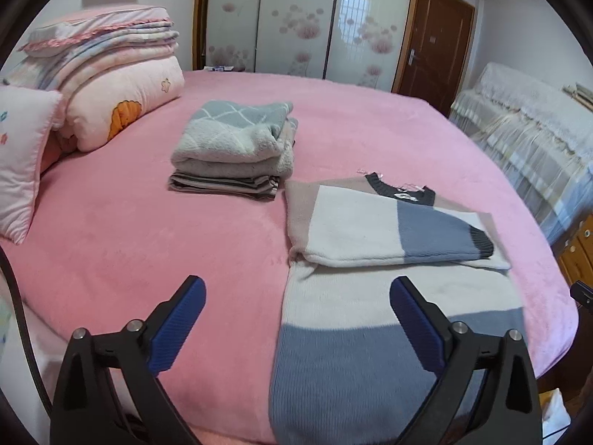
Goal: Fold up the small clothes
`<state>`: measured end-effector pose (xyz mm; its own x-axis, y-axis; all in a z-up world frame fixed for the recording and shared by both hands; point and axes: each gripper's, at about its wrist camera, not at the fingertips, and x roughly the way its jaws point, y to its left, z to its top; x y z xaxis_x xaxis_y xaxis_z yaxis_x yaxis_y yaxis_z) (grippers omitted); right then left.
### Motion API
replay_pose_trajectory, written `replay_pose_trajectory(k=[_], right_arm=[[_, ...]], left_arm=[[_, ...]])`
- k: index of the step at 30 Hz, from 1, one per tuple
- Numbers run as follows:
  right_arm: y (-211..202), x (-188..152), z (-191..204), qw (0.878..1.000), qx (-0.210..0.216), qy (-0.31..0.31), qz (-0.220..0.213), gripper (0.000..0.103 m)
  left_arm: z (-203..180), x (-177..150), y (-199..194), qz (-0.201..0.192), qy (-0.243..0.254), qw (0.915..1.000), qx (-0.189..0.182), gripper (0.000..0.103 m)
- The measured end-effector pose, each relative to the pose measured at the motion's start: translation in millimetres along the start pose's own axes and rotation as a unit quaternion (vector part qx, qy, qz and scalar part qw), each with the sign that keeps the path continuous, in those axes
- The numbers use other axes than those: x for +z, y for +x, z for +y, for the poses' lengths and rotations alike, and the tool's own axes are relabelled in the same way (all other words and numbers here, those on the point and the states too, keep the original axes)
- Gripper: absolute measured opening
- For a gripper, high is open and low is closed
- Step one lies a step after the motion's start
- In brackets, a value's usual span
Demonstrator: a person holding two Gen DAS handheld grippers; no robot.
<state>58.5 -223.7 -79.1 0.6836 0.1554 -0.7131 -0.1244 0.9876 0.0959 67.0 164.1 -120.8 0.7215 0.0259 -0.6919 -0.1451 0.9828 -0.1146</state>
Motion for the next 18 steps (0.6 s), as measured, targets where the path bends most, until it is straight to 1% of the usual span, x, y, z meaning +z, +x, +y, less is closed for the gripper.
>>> replay_pose_trajectory(k=[3, 5, 9, 10, 12, 14, 16, 18], right_arm=[[-14, -9, 3, 1.0, 0.001, -0.006, -0.002, 0.041], [-20, -19, 3, 1.0, -0.002, -0.013, -0.003, 0.041], [-25, -40, -1, 1.0, -0.005, -0.019, -0.001, 0.041], [-24, -48, -5, 1.0, -0.002, -0.015, 0.002, 0.041], [-21, -60, -9, 1.0, -0.002, -0.006, 0.01, 0.041], [-13, -75, -16, 1.0, -0.002, 0.007, 0.023, 0.041], [-5, -88, -22, 0.999, 0.001, 0.019, 0.036, 0.041], [1, -100, -27, 0.999, 0.004, 0.028, 0.046, 0.041]], left_arm=[[7, -17, -16, -0.006, -0.009, 0.9999, -0.004, 0.1], [11, -31, -18, -0.002, -0.013, 0.9999, -0.004, 0.1], [20, -58, -12, 0.021, -0.017, 0.9995, -0.015, 0.1], [22, -68, -9, 0.025, -0.017, 0.9991, -0.03, 0.1], [24, -81, -6, 0.028, -0.018, 0.9987, -0.038, 0.1], [23, -94, 1, 0.042, -0.014, 0.9982, -0.04, 0.1], [23, -106, 10, 0.066, -0.01, 0.9972, -0.034, 0.1], [25, -119, 20, 0.085, -0.017, 0.9959, -0.029, 0.1]])
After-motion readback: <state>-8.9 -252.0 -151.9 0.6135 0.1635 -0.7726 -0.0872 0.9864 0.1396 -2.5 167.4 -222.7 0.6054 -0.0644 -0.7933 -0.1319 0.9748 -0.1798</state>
